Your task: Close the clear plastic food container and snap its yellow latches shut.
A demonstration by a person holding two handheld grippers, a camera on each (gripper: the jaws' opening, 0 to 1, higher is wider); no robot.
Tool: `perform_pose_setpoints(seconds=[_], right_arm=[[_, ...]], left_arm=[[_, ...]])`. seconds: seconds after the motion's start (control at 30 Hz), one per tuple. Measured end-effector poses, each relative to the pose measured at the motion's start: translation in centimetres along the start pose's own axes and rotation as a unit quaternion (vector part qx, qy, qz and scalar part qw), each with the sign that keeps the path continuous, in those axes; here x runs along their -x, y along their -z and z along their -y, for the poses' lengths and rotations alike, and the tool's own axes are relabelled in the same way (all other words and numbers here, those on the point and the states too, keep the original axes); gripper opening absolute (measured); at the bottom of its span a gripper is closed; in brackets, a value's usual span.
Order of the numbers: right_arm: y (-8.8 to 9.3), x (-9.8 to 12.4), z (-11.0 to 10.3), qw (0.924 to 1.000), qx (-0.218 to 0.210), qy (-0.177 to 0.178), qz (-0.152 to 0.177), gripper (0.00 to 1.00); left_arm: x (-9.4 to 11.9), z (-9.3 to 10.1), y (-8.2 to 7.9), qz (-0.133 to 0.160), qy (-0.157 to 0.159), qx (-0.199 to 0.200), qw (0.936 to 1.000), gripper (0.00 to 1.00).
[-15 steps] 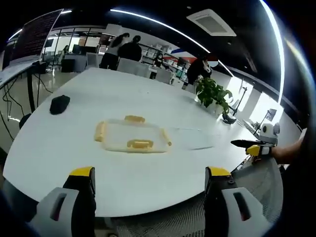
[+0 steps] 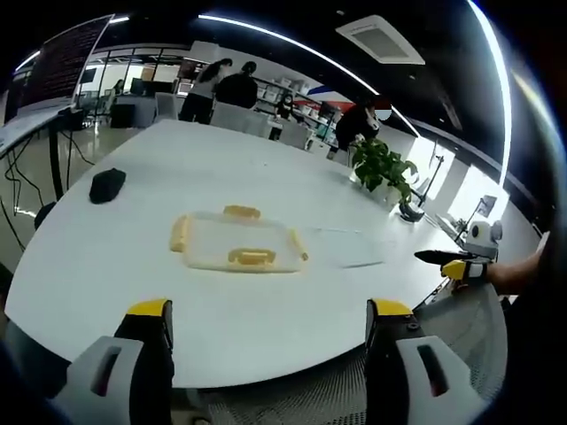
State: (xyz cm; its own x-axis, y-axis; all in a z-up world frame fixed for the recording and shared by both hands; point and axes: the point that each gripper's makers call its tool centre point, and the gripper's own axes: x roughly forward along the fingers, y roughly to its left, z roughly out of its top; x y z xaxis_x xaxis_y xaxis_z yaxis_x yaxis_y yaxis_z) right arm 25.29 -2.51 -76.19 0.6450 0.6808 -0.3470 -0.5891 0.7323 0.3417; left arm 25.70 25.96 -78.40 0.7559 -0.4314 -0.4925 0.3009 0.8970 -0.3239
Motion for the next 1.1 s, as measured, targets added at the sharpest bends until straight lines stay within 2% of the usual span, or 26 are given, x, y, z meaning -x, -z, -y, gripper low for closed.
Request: perform_pose_setpoints(seconds=[1.1], right_arm=[[-0.28, -0.03, -0.03, 1.0, 0.006, -0.002, -0.003, 0.69]], left_arm=[[-0.18, 0.27, 0.31, -0.021, 0.006, -0.008, 0.9997, 0.85]])
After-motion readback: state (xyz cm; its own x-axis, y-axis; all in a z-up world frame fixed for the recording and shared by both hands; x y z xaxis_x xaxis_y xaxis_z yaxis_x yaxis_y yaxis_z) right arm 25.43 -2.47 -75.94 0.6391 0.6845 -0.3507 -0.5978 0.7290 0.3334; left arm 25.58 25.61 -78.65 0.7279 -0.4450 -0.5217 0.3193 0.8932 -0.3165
